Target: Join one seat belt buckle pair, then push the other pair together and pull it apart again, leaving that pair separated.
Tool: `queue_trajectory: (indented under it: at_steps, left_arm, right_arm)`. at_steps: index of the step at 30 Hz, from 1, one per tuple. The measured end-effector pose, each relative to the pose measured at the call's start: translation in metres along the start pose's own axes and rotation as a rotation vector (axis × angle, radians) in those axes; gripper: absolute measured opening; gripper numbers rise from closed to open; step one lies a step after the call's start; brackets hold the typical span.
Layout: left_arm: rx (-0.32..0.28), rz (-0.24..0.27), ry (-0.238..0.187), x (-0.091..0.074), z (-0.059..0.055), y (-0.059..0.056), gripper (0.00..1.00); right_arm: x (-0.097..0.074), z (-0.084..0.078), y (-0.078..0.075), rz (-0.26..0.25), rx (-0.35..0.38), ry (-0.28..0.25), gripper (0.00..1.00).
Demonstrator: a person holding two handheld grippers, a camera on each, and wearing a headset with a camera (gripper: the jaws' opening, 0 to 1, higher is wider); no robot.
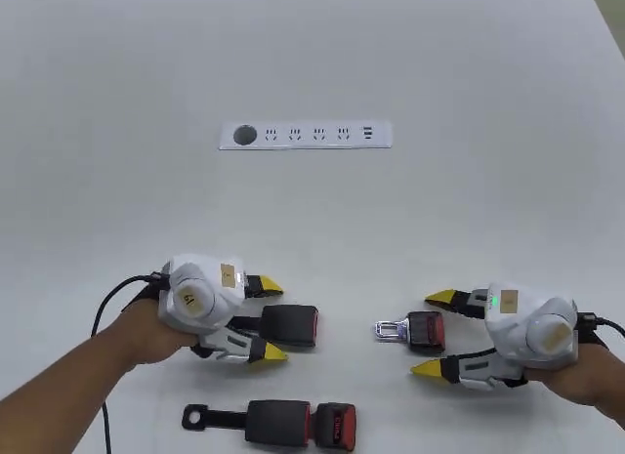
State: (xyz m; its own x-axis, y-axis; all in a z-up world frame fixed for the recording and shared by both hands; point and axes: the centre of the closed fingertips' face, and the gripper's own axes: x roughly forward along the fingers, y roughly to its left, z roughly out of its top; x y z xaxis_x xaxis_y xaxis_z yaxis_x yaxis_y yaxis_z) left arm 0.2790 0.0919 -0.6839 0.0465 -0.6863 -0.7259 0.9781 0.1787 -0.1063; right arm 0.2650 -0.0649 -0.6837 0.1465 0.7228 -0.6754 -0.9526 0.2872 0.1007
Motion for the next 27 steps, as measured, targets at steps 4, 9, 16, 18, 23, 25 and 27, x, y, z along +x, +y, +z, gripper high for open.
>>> queue_trajectory:
  at_steps: [4, 9, 16, 18, 23, 25, 27]
  left_arm:
    - [0.025, 0.003, 0.014, 0.0014, 0.0016, 0.0044, 0.49]
    - [0.056, -0.012, 0.027, 0.0031, 0.0022, 0.0057, 0.47]
    - [0.094, -0.025, 0.031, 0.0053, 0.0016, 0.0068, 0.39]
    - [0.099, -0.020, 0.029, 0.0068, 0.0013, 0.0098, 0.36]
    - [0.158, -0.051, 0.055, 0.0061, -0.0009, 0.0052, 0.35]
    - [0.167, -0.061, 0.060, 0.0062, -0.0015, 0.0045, 0.35]
    - [0.179, -0.071, 0.068, 0.0059, -0.0022, 0.0039, 0.35]
  right_arm:
    - [0.0004, 0.0015, -0.0014, -0.001, -0.014, 0.014, 0.53]
    - [0.0007, 0.0002, -0.0053, -0.015, -0.065, 0.043, 0.48]
    - [0.0010, -0.0022, -0.0090, -0.017, -0.056, 0.054, 0.42]
    - [0.0015, -0.0005, -0.0095, -0.020, -0.056, 0.060, 0.41]
    - [0.0014, -0.0006, -0.0084, -0.022, -0.060, 0.080, 0.36]
    - [0.0013, -0.0011, -0.0083, -0.023, -0.057, 0.083, 0.36]
    - [0.0017, -0.0014, -0.0086, -0.029, -0.057, 0.092, 0.35]
